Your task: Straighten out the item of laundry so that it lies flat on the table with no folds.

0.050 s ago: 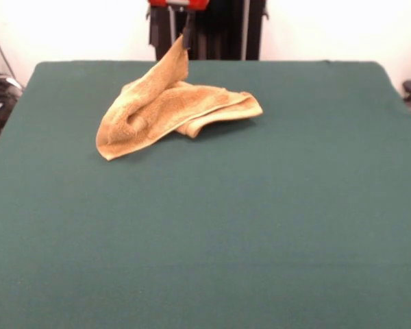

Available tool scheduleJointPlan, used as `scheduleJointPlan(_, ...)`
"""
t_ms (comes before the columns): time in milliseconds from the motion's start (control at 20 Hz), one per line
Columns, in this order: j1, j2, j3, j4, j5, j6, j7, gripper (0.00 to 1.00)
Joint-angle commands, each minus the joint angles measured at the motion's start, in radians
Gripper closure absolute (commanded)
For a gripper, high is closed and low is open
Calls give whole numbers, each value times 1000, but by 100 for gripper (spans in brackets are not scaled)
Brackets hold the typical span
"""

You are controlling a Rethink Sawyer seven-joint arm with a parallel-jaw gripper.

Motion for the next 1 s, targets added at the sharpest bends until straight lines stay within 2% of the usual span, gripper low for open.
scheduleJointPlan(50,133,-170,-23,-41,63,295,90,0)
scheduleJointPlan(200,176,-147,-53,-59,41,287,139,0)
scheduleJointPlan(300,194,-86,-67,-79,18,239,176,0)
scheduleJointPlan(400,192,-63,-70,-65,17,198,189,0)
scheduleJointPlan(600,137,-51,36,-4,112,139,195,0)
scheduleJointPlan(1000,235,103,20,-66,200,21,271,0)
